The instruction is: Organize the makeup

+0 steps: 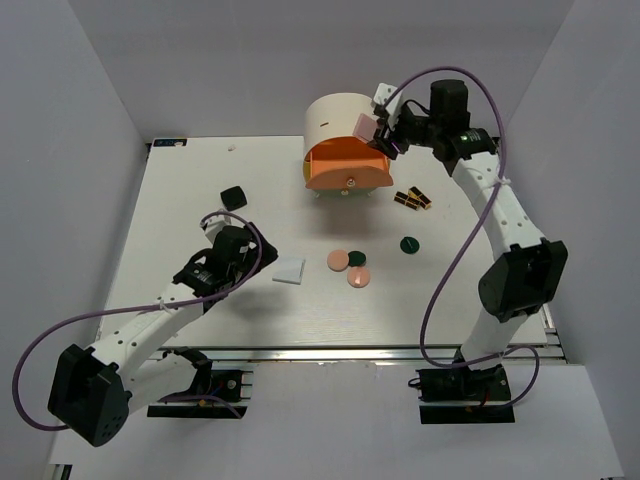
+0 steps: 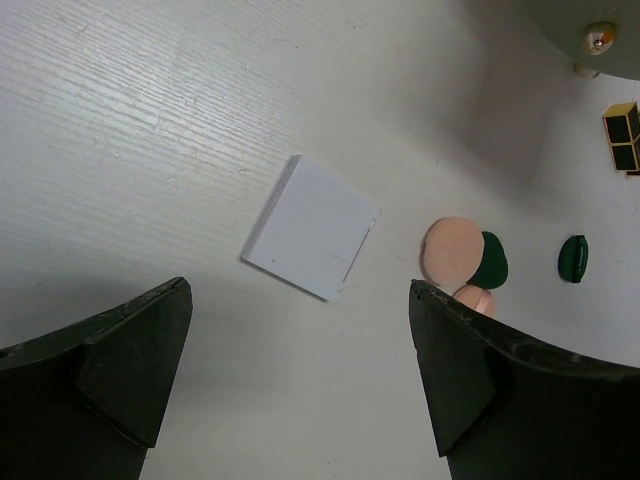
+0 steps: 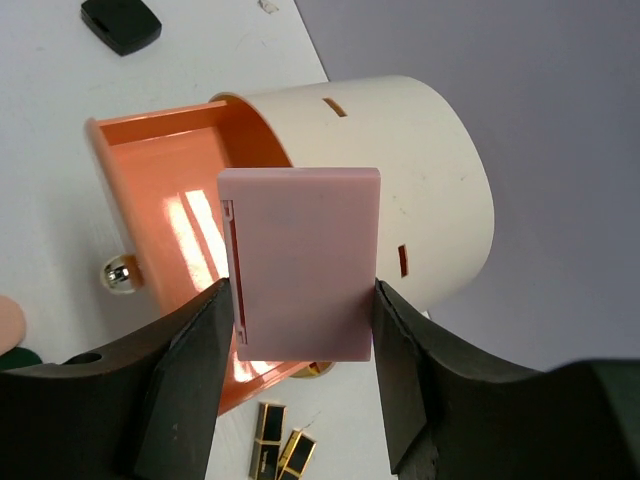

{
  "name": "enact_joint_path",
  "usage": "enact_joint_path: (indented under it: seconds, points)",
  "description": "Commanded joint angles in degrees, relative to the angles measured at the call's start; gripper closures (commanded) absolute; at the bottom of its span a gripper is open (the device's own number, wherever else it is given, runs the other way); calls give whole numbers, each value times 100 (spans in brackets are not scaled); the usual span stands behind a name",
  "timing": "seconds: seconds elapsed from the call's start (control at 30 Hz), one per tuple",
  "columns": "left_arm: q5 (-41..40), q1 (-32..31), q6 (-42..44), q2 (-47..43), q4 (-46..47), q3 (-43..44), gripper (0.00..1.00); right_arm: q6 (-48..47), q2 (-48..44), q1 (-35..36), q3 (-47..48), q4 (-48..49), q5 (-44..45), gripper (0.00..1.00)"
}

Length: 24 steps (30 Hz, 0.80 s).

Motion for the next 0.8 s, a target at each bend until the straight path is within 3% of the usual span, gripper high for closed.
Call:
enact_joint_path:
  seconds: [0.0, 0.27, 0.5, 0.77]
  points:
    - [109, 29, -113, -156, 64, -82, 2, -123, 346, 119, 473, 213, 266, 85]
    - [161, 38, -96, -69, 152, -82, 2, -509, 700, 312, 685, -165, 301, 69]
    - [284, 29, -52, 160, 257, -12, 2, -650, 779, 366, 667, -385, 450, 35]
    - [355, 38, -236, 335, 337, 6, 2, -721, 691, 365, 641, -412, 573, 25]
